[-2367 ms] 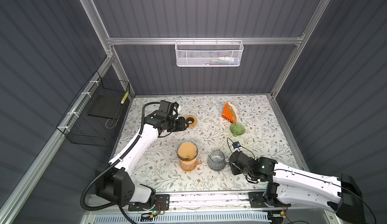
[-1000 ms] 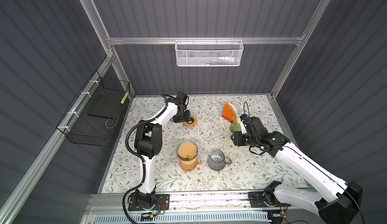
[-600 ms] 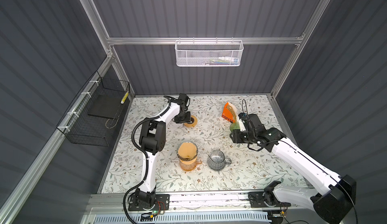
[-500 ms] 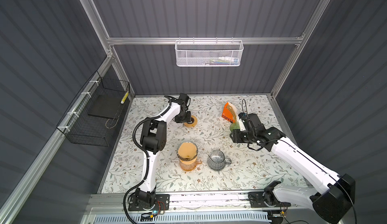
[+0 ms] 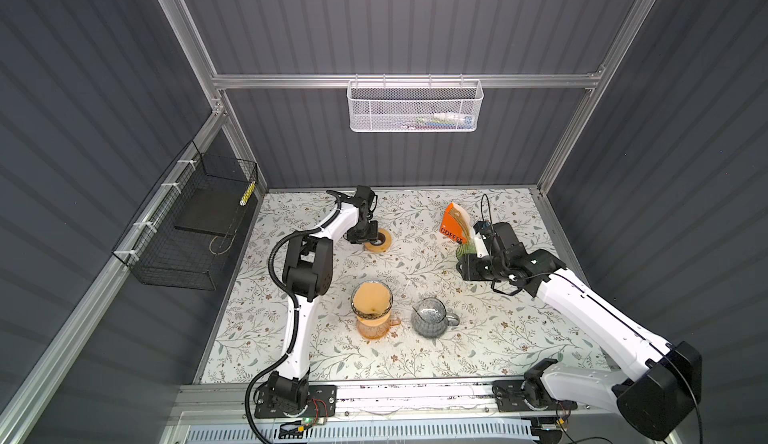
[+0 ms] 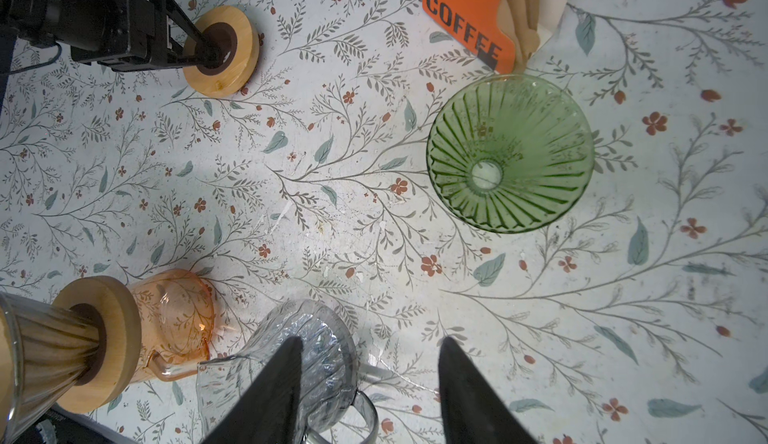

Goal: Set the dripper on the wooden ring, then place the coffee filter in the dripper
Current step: 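Move the left gripper to the wooden ring while right gripper rises toward green dripper, then grasp and lift the wooden ring with the left gripper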

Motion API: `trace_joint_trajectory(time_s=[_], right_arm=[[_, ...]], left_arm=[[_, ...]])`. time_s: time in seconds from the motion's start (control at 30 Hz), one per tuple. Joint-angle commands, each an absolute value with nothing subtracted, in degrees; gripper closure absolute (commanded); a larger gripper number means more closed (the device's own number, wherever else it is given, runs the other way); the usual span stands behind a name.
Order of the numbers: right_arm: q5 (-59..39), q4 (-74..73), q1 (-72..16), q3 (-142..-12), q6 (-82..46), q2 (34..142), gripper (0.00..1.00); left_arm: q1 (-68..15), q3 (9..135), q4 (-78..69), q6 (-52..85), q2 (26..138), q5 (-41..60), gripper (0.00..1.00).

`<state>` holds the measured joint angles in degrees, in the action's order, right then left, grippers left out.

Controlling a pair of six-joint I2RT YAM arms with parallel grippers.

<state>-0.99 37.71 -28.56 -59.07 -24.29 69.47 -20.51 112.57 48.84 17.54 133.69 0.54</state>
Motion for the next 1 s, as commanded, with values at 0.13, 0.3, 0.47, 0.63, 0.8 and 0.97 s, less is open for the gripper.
trace_joint_trajectory(time_s=[0.13,0.3,0.47,0.63,0.8,0.97], right_arm=[[-1.3,37.4,-28.0,-60.8,-23.4,70.0,0.46],[-1.5,37.6,-27.9,-61.1,-23.5,70.2,0.46],[-1.5,37.6,-27.8,-61.3,-23.5,70.2,0.46],[-1.7,37.6,-27.8,-61.6,-23.6,70.3,0.46],[-2.0,37.8,-27.8,-61.7,-23.6,69.9,0.46],[-2.1,38.0,-27.8,-61.7,-23.8,69.0,0.46]], left_arm=[[-20.0,115.4,50.9,17.0,135.9,0.1,0.5],[-20.0,115.8,51.1,16.8,136.2,0.1,0.55],[-19.9,115.8,51.2,16.5,136.0,0.0,0.64],[-19.9,115.6,51.2,16.3,135.1,0.1,0.78],[-19.9,115.3,50.9,16.4,133.4,0.7,0.84],[-19.9,115.4,50.7,16.8,131.3,1.6,0.86]])
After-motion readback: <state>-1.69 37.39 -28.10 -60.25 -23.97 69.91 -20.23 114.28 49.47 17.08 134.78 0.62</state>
